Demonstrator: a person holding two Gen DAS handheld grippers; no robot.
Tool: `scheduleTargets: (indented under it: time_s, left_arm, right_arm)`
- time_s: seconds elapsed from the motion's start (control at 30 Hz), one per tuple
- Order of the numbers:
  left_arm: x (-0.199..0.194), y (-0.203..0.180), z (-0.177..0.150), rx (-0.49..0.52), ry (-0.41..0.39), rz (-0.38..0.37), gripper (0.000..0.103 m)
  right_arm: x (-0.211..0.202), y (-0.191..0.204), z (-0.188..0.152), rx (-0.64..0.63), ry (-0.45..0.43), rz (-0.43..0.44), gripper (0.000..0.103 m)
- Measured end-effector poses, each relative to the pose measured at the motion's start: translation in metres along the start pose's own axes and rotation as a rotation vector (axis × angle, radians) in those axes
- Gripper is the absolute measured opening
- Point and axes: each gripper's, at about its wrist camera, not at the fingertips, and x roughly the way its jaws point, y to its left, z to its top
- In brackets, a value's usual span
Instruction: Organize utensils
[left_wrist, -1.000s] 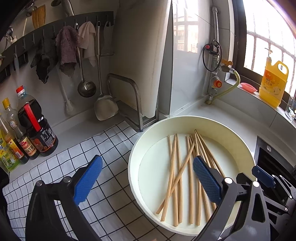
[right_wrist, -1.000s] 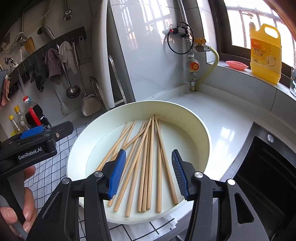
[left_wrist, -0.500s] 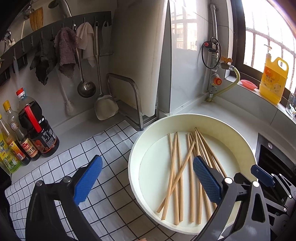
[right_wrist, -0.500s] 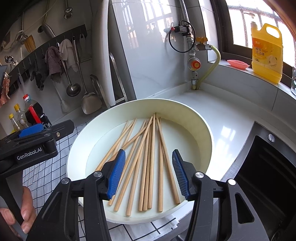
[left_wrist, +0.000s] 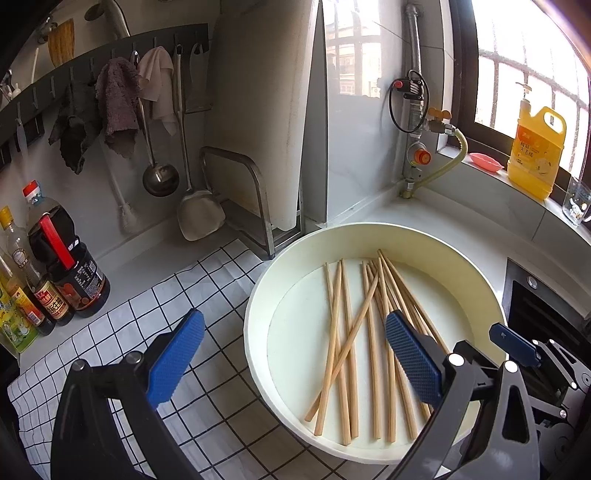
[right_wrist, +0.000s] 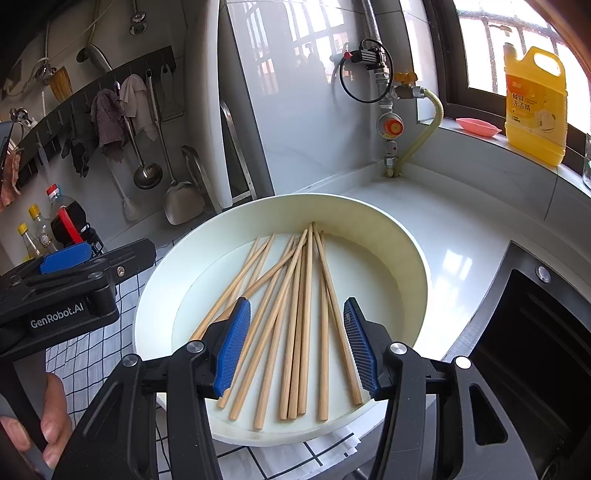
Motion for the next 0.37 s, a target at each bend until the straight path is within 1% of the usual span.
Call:
scheduleTargets:
  time_s: [0.13,0.2,0.37]
  left_arm:
    - [-0.0005,-0.0014,0.0000,0.003,0.002,0.010,0.097]
    - [-0.0006,0.0000,0.0004,-0.005,0.005,0.013,0.097]
    - [-0.0028,0.0036,0.0014,-0.015,0.000,0.018,0.097]
  right_arm:
    - [0.0003,-0.0003,0.0002,0.000,-0.001,0.001,0.051]
    - [0.0010,-0.0002,-0.0002,0.001,-0.004,0.002,0.053]
    - [0.0013,0.0002,-0.0013,0.000,-0.004,0.000,0.054]
